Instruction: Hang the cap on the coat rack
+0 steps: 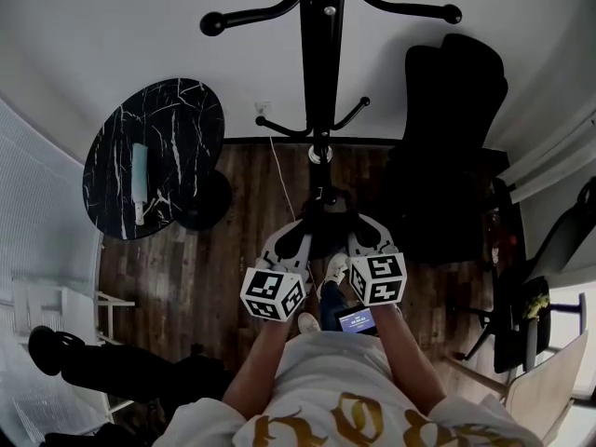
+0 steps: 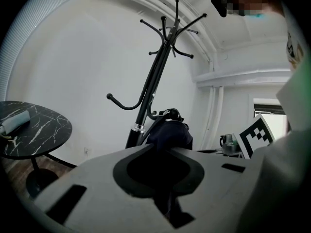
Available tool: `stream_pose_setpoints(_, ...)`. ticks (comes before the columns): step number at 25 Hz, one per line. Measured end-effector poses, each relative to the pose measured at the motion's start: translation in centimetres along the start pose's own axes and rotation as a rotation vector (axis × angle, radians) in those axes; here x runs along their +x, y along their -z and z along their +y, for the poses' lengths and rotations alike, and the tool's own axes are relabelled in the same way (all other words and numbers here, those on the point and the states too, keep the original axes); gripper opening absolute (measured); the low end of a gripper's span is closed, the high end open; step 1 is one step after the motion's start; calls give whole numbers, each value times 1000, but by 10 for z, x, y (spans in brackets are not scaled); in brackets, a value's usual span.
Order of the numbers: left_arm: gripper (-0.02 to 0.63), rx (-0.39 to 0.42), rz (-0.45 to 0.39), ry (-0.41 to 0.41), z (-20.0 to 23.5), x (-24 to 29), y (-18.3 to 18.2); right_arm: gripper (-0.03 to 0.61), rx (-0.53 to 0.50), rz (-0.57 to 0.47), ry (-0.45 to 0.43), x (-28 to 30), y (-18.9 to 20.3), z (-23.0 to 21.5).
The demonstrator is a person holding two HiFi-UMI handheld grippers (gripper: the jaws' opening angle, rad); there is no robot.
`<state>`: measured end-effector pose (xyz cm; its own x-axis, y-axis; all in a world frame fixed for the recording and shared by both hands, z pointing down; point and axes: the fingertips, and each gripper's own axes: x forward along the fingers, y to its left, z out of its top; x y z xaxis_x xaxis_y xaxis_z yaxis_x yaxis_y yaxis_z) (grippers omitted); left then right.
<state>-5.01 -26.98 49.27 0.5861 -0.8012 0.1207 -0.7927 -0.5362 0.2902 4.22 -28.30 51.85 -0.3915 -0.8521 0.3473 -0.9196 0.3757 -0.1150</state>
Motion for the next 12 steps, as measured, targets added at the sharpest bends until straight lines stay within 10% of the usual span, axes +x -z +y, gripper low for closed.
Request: stream_pose_setpoints(12,32,-30,5,-21,10,4,7,41,-30,26,-17,11,9,1)
